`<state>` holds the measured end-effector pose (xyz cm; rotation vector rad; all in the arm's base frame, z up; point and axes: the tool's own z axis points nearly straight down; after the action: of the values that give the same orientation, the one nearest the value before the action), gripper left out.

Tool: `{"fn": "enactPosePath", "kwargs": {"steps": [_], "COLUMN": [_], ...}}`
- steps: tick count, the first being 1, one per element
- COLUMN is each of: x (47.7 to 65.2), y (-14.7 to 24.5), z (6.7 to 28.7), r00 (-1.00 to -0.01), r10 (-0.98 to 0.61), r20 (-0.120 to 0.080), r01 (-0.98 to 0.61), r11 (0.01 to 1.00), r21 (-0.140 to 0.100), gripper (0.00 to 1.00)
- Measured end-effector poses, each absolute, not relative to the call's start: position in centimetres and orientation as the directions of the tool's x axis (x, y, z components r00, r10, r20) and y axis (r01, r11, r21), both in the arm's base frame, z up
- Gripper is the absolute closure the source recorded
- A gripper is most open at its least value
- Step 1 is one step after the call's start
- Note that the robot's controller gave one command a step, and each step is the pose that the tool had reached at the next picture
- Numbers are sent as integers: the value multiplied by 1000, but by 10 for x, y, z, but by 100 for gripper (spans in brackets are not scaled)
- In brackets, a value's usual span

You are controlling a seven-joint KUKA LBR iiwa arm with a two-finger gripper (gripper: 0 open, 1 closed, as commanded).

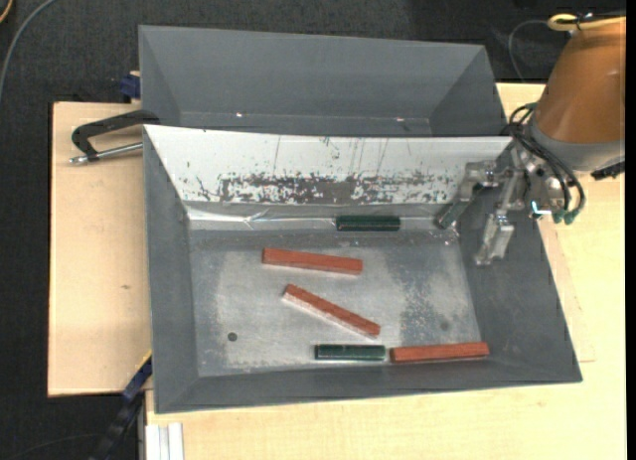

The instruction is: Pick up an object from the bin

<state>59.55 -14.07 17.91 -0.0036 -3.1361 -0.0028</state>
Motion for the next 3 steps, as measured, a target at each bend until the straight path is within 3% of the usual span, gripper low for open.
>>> {"fn": "enactPosePath", "kwargs": {"steps": [1,2,3], "x": [546,589,583], "y": [-55,5,46], "z": [104,84,75], "r00": [-943,-934,-900], "r10": [-333,-356,-437], "r20": [2,-9,-3], "r01": [-333,-356,-437], "r11": [943,934,900], "r21": [4,2,2], "gripper": [0,0,0]}}
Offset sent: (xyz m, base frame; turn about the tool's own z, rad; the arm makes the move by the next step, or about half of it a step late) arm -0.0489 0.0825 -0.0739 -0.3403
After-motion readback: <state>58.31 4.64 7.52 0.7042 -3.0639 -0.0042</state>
